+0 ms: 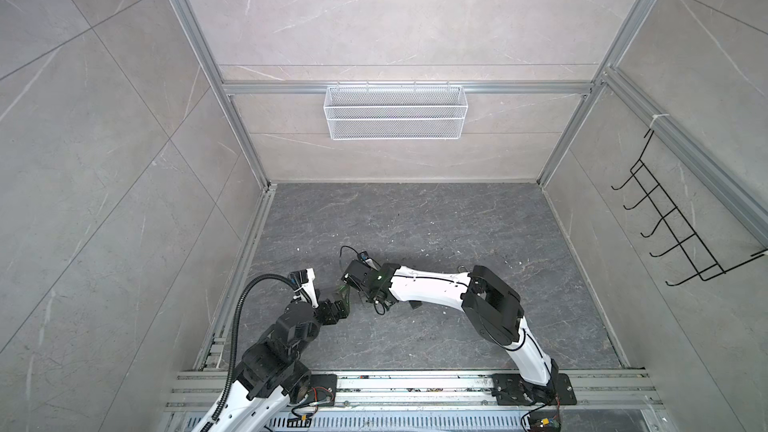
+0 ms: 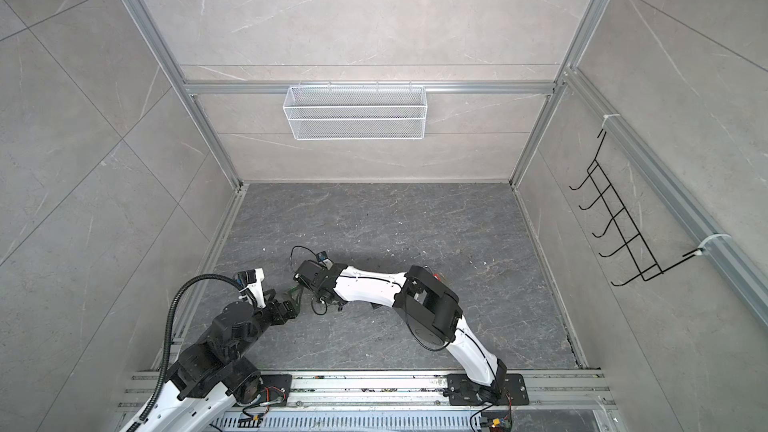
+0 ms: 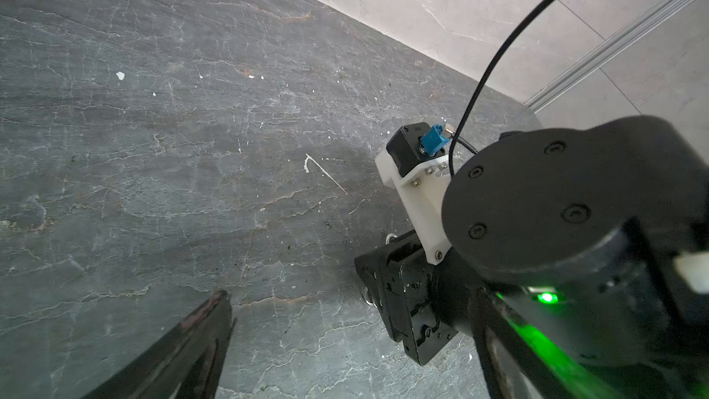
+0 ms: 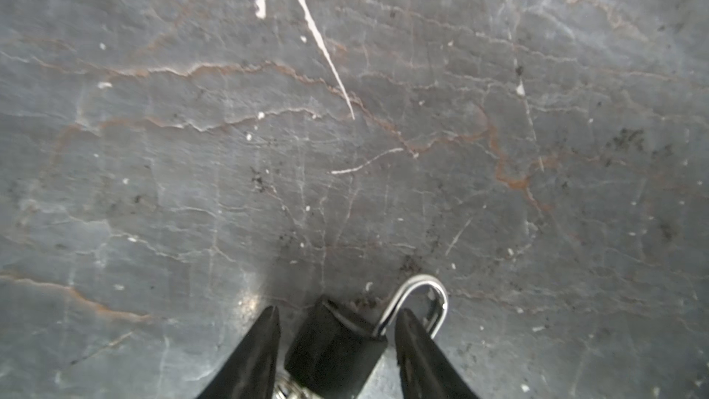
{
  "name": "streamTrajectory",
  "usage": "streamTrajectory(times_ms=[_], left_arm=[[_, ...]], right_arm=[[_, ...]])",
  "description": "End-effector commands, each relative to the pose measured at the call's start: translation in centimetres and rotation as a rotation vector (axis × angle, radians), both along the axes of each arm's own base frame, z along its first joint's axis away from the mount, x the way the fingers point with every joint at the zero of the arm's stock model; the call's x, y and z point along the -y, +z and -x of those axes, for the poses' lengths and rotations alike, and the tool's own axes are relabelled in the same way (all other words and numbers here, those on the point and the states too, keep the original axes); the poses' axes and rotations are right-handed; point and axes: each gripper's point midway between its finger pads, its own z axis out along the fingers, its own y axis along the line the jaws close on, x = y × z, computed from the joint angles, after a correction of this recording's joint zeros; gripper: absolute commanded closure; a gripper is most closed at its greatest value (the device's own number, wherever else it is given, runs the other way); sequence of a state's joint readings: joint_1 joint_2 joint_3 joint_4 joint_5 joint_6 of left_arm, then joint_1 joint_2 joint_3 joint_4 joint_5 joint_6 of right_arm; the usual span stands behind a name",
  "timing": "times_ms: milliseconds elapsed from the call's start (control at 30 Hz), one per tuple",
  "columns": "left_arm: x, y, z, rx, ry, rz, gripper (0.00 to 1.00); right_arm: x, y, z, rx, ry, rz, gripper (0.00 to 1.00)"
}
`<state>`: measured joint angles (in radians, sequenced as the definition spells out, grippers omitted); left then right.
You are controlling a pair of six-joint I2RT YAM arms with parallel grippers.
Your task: Lock with the key
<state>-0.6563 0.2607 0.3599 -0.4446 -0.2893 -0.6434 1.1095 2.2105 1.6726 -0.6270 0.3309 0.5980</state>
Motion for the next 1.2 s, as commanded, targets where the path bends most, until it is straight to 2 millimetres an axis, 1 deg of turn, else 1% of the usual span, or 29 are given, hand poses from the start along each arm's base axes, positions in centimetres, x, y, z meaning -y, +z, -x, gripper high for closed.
streamTrajectory(times_ms=[0, 100, 267, 400, 667, 833, 933, 1000, 1033, 1167], left_arm=[[0.8, 3.8, -0.9, 0.11, -0.013, 0.073, 0.02], [1.1, 3.7, -1.1, 0.104, -0.019, 0.071, 0.02], [1.8, 3.3, -1.4, 0.092, -0.037, 0.078, 0.02], [2.1, 3.3, -1.6, 0.088, -0.041, 0.074, 0.02], [2.4, 3.6, -1.6, 0.094, -0.058, 0.079, 0.03], [2.8, 4.0, -1.6, 0.096, -0.072, 0.091, 0.05], [2.9, 4.1, -1.7, 0.095, -0.076, 0.096, 0.05], [3.0, 4.2, -1.7, 0.095, -0.078, 0.103, 0.06], [3.1, 4.1, -1.8, 0.093, -0.075, 0.105, 0.06], [3.1, 3.5, -2.2, 0.061, -0.06, 0.095, 0.07]], right_arm=[[1.7, -1.7, 1.4, -0.018, 0.004, 0.077, 0.49], [2.2, -1.9, 2.0, -0.037, 0.001, 0.068, 0.49], [2.3, -2.8, 2.9, -0.078, 0.011, 0.043, 0.51], [2.3, -3.2, 3.5, -0.099, 0.014, 0.019, 0.53], [2.9, -4.2, 4.3, -0.153, 0.003, -0.02, 0.6], [3.6, -4.3, 4.4, -0.187, -0.022, -0.083, 0.66], [4.4, -3.8, 3.9, -0.186, -0.034, -0.118, 0.68], [4.5, -3.1, 3.5, -0.185, -0.027, -0.172, 0.72], [4.5, -2.6, 3.3, -0.187, -0.02, -0.21, 0.74], [4.3, 0.3, 2.2, -0.151, 0.031, -0.325, 0.79]])
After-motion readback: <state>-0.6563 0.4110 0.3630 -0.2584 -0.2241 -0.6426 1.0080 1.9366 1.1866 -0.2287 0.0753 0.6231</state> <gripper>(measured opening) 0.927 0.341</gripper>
